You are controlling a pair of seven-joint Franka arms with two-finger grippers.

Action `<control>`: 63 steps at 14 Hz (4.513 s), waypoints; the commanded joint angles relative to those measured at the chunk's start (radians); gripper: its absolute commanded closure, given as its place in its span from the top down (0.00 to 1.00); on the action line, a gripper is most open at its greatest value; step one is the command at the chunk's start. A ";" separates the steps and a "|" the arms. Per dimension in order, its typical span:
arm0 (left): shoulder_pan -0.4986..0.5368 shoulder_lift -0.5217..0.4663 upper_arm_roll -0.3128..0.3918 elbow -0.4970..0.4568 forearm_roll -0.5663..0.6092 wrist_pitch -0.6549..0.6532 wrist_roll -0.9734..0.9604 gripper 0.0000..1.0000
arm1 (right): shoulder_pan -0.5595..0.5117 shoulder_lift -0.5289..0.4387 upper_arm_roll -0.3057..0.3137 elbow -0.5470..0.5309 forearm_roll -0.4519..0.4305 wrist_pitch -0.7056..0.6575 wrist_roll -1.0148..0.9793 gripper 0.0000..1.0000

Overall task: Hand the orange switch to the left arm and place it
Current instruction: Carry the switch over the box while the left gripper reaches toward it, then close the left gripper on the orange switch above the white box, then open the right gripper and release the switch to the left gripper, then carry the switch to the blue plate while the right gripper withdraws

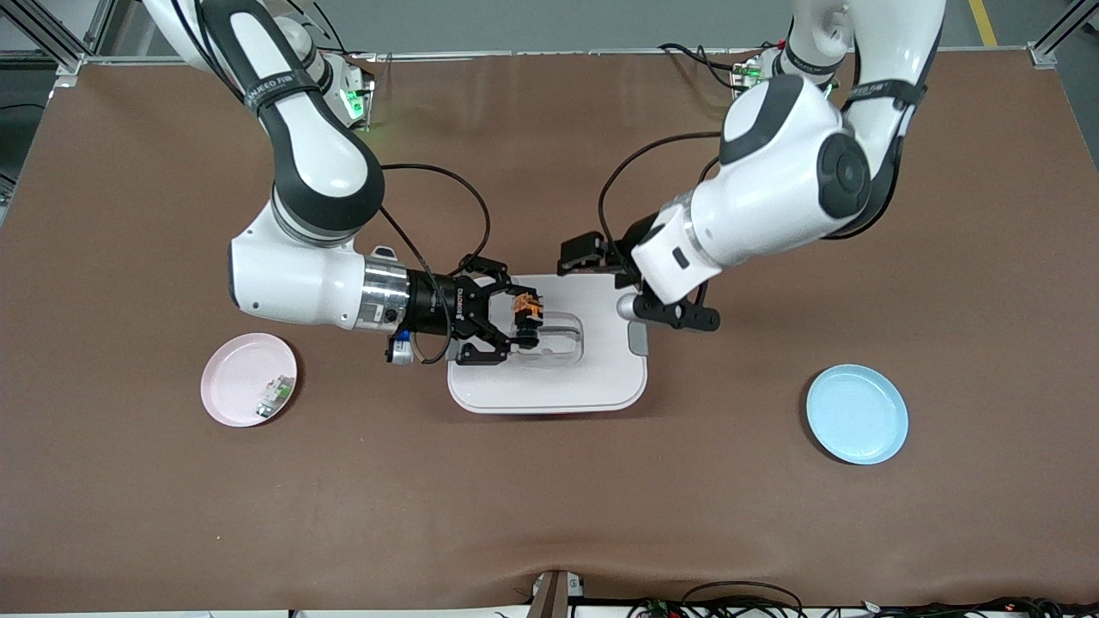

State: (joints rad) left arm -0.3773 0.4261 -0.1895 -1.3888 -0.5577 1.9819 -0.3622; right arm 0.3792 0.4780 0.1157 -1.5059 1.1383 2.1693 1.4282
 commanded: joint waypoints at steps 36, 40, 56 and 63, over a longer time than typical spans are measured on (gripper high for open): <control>-0.071 0.102 0.001 0.022 -0.174 0.252 0.074 0.00 | 0.024 -0.012 -0.010 0.009 0.023 0.001 0.020 0.00; -0.068 0.102 0.001 0.022 -0.169 0.252 0.077 0.00 | 0.018 -0.012 -0.010 0.010 0.023 -0.005 0.021 0.35; 0.193 0.046 0.015 -0.004 0.030 -0.078 0.202 0.00 | -0.130 -0.107 -0.022 0.029 -0.052 -0.312 -0.130 1.00; 0.343 0.034 0.013 -0.019 0.232 -0.267 0.288 0.00 | -0.206 -0.292 -0.021 -0.132 -0.446 -0.519 -0.551 1.00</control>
State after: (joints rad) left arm -0.0516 0.4814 -0.1685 -1.3832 -0.3593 1.7345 -0.1016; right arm 0.1685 0.3013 0.0851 -1.4973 0.7887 1.6201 1.0093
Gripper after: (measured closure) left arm 0.656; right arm 0.000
